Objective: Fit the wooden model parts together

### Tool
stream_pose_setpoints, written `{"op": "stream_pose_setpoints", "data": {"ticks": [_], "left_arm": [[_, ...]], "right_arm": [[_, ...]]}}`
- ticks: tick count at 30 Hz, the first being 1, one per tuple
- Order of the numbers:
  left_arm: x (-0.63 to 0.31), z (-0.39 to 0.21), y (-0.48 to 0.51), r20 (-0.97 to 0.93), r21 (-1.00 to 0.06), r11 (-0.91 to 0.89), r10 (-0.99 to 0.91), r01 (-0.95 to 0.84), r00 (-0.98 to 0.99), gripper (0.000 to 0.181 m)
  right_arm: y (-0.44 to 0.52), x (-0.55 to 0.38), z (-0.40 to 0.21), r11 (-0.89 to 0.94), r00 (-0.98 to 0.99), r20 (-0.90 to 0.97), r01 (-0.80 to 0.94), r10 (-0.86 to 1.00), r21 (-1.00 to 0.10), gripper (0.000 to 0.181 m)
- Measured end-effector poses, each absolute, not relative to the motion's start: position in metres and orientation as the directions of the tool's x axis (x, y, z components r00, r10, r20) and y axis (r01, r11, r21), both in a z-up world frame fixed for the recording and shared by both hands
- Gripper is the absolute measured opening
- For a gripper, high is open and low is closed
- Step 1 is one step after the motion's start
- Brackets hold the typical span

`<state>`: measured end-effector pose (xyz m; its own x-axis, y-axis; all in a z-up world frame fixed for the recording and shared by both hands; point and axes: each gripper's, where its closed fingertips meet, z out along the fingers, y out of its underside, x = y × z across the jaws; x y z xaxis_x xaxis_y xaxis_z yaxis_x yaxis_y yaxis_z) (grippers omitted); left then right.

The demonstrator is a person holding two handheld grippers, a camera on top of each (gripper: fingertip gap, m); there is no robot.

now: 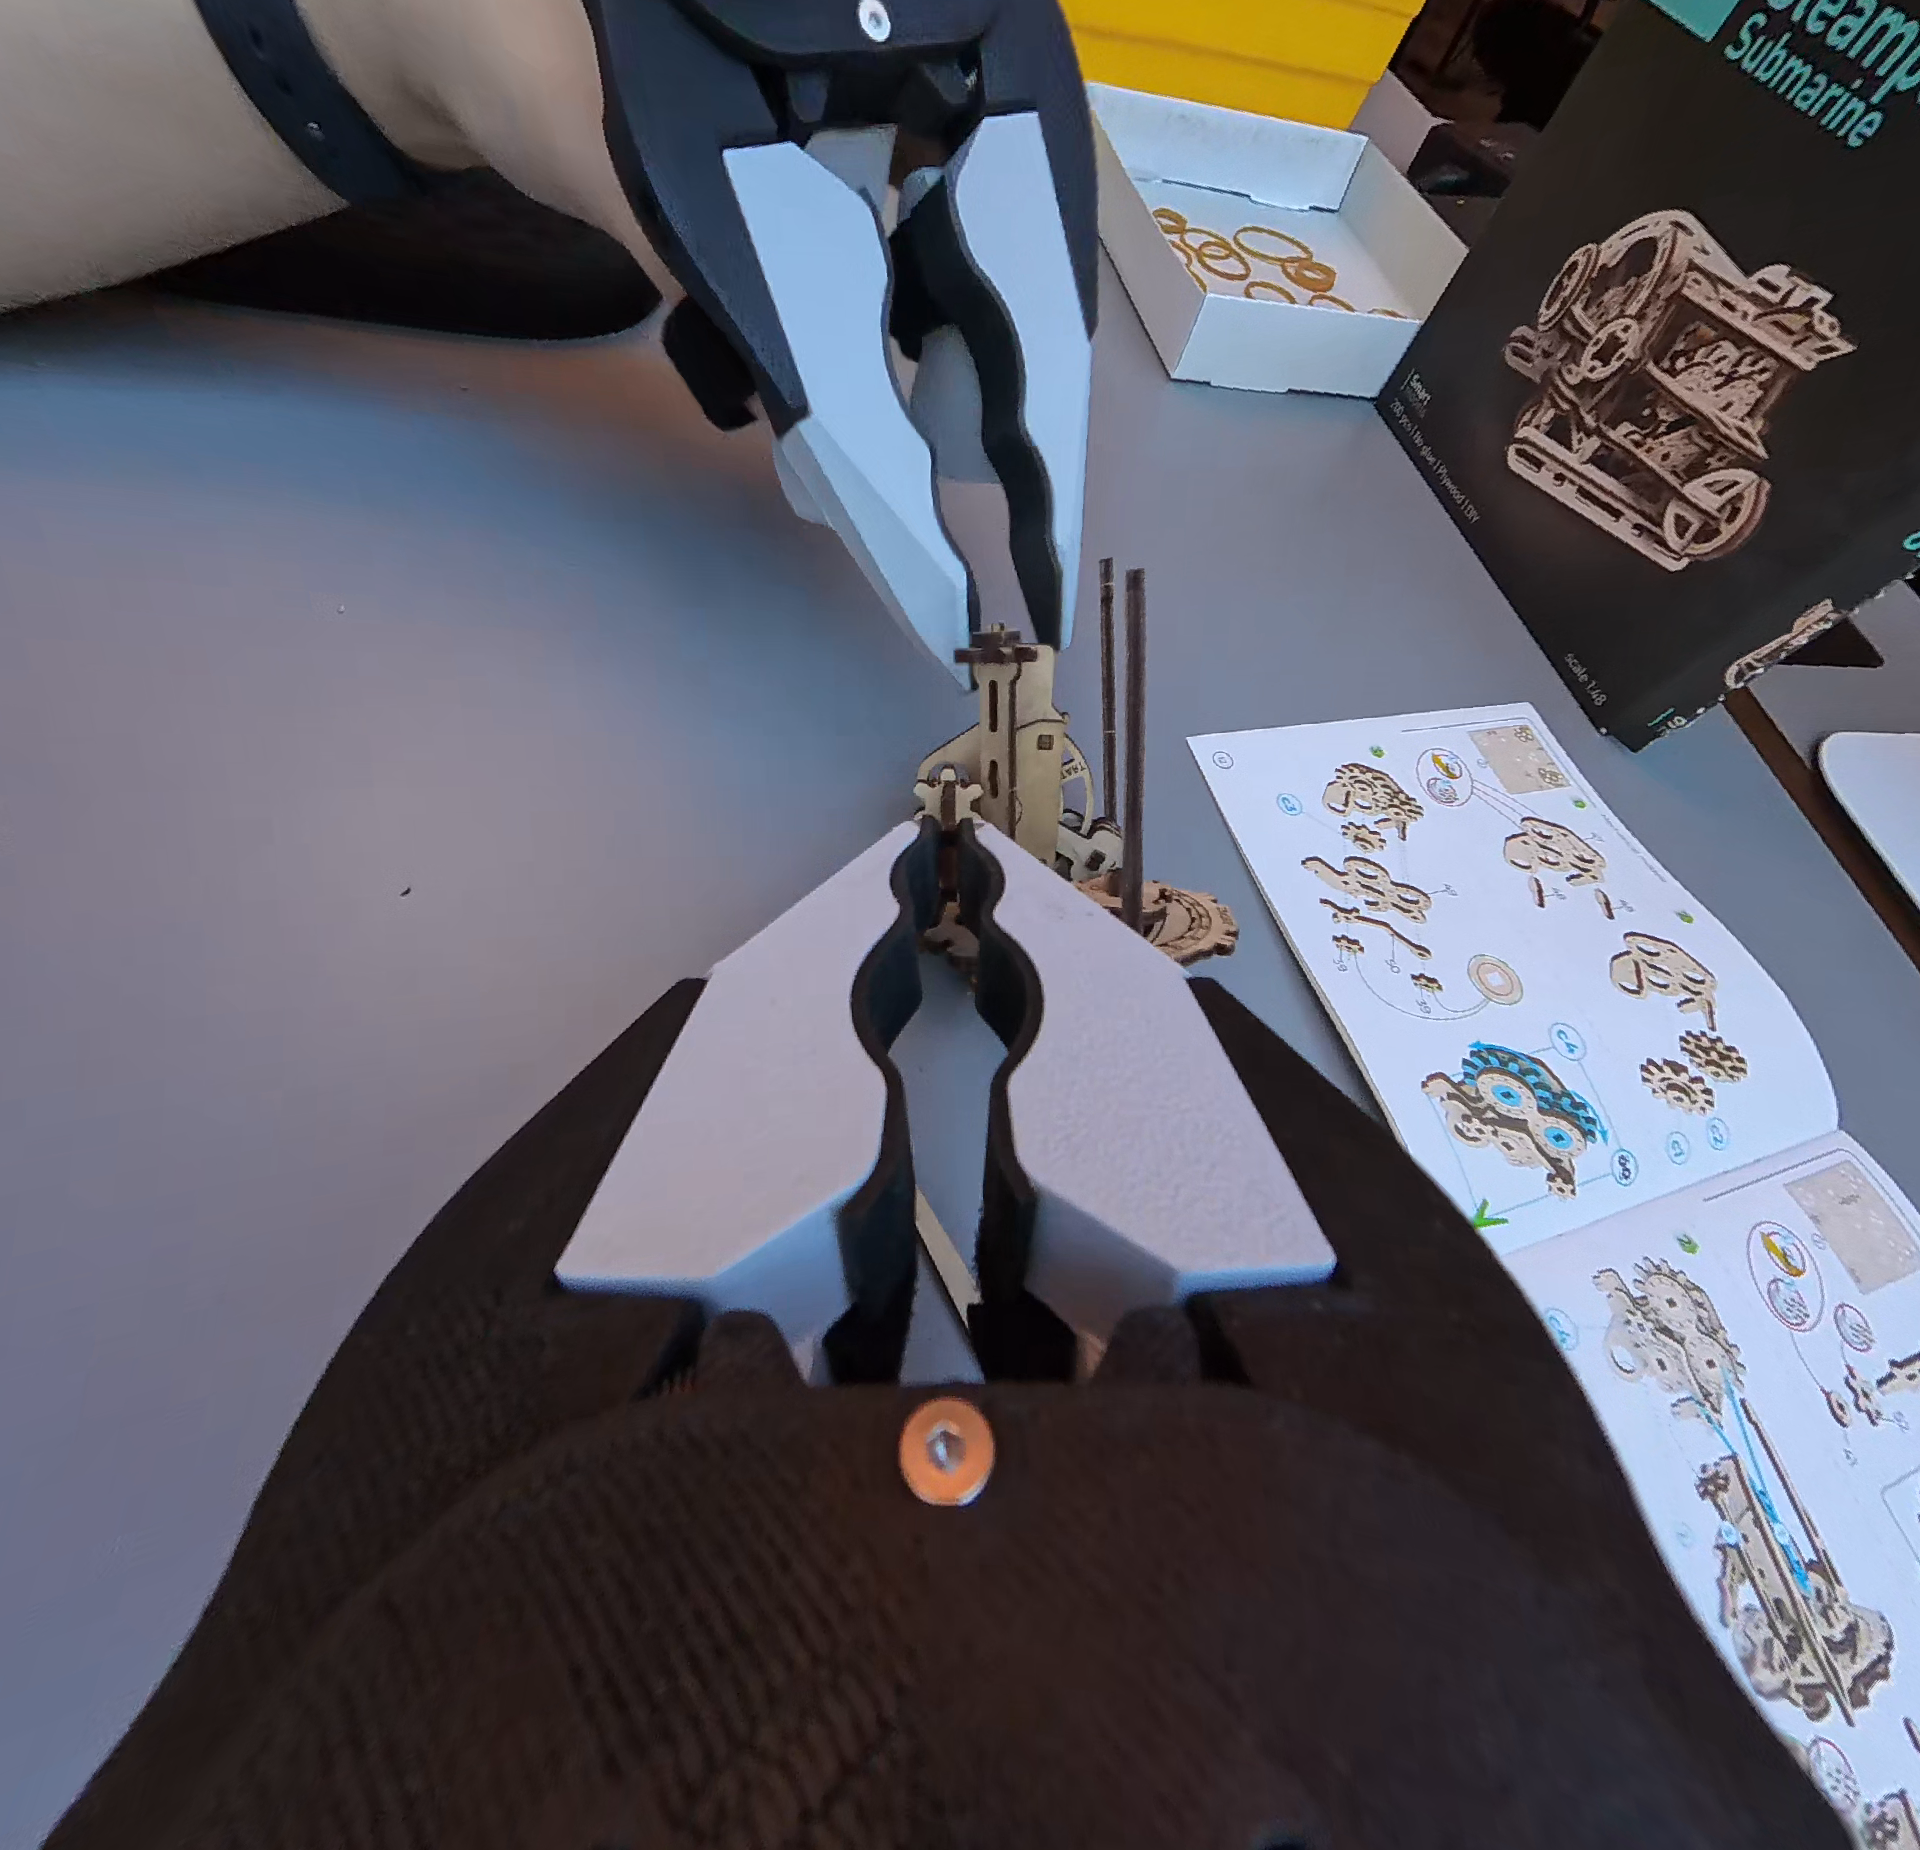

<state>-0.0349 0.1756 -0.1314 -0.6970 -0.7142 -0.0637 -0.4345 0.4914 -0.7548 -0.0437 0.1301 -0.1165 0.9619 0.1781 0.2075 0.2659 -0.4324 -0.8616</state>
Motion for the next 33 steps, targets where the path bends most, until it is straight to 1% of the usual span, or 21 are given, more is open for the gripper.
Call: {"op": "stream_pose_setpoints", "data": {"ticks": [1,5,10,14,20,28,33], "left_arm": [[-0.033,-0.135,0.175,-0.087,-0.744,0.518,-0.701,-0.421,-0.708,0.022],[-0.03,-0.142,0.169,-0.103,-0.751,0.545,-0.655,-0.373,-0.749,0.02],[-0.031,-0.141,0.164,-0.156,-0.75,0.58,-0.623,-0.319,-0.766,0.005],[-0.033,-0.139,0.156,-0.145,-0.769,0.566,-0.608,-0.298,-0.781,0.0],[-0.036,-0.14,0.149,-0.142,-0.768,0.573,-0.589,-0.287,-0.796,0.0],[-0.038,-0.147,0.149,-0.139,-0.756,0.582,-0.589,-0.299,-0.796,0.0],[-0.04,-0.152,0.148,-0.137,-0.747,0.591,-0.586,-0.306,-0.798,0.0]], "right_arm": [[0.131,-0.043,-0.117,-0.434,0.963,0.204,0.261,0.175,-0.862,0.0],[0.131,-0.043,-0.117,-0.438,0.964,0.201,0.258,0.172,-0.861,0.0],[0.133,-0.044,-0.119,-0.438,0.959,0.212,0.274,0.186,-0.856,0.0],[0.133,-0.045,-0.12,-0.439,0.956,0.224,0.286,0.187,-0.852,0.0],[0.132,-0.043,-0.12,-0.438,0.953,0.243,0.299,0.18,-0.848,0.0],[0.134,-0.043,-0.122,-0.453,0.956,0.223,0.286,0.189,-0.844,0.0],[0.136,-0.046,-0.124,-0.464,0.927,0.289,0.37,0.237,-0.805,0.0]]}}
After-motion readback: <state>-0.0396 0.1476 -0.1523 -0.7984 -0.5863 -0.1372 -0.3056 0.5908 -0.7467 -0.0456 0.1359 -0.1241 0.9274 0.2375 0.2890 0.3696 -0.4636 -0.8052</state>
